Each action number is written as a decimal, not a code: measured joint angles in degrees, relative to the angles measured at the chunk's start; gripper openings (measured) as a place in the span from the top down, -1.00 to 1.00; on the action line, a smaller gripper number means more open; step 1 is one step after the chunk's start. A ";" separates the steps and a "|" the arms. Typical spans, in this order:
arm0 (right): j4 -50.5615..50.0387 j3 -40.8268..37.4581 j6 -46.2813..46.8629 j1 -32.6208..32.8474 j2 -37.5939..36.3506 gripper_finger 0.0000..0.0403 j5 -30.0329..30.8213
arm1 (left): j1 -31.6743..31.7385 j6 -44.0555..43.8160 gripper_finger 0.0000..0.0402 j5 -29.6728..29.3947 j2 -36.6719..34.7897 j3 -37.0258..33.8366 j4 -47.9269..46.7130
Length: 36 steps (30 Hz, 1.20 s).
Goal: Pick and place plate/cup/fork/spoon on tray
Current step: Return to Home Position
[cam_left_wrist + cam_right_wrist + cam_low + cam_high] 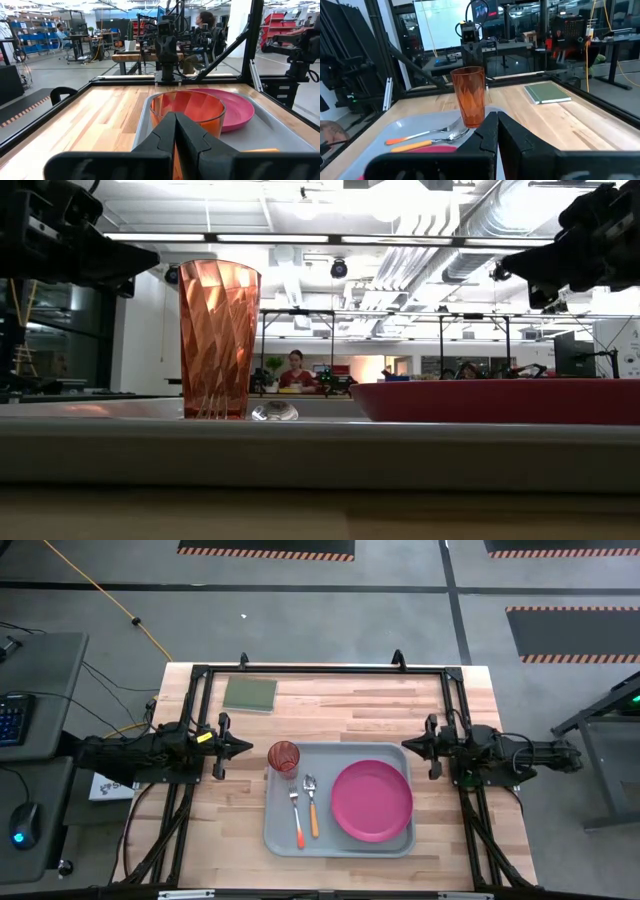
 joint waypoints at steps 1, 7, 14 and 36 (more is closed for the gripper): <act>0.06 0.00 0.00 0.00 0.03 1.00 0.02 | 0.02 -0.01 1.00 0.00 0.01 0.00 -0.02; -0.65 0.00 0.00 0.00 0.02 1.00 0.56 | 0.00 0.00 1.00 0.02 0.00 0.00 0.00; -0.65 0.00 0.00 0.00 0.02 1.00 0.57 | 0.00 -0.02 1.00 0.01 0.01 0.00 0.00; -0.65 0.00 0.00 0.00 0.41 1.00 0.61 | 0.00 -0.02 1.00 0.00 0.00 0.00 0.00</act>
